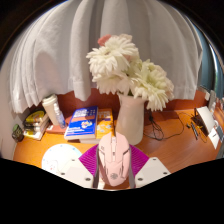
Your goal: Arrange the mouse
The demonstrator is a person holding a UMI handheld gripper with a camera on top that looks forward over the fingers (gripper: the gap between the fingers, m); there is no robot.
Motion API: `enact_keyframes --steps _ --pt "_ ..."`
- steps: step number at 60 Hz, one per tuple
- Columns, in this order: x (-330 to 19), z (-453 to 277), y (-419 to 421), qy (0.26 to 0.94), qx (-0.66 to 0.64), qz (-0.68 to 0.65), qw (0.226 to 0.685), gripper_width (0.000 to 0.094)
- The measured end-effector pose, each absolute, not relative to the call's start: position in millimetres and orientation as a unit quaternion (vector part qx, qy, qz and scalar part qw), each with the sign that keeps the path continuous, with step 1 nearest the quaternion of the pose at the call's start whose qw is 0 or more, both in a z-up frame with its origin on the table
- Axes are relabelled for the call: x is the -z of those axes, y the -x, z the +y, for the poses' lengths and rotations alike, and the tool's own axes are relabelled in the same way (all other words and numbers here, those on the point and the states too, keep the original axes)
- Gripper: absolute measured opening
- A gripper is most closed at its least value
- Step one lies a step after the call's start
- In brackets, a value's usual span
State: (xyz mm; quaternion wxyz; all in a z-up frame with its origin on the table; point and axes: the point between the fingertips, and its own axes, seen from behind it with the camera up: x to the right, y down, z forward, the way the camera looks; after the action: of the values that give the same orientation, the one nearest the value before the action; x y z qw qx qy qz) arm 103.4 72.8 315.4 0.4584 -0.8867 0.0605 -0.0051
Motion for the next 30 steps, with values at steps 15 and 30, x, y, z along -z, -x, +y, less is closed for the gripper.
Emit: enact_keyframes --steps 15,30 --pt "-425 133 30 0.849 -0.014 0.036 0.526 0.0426" --pt "-290 141 102 0.901 -0.014 0.014 0.434 0.0422"
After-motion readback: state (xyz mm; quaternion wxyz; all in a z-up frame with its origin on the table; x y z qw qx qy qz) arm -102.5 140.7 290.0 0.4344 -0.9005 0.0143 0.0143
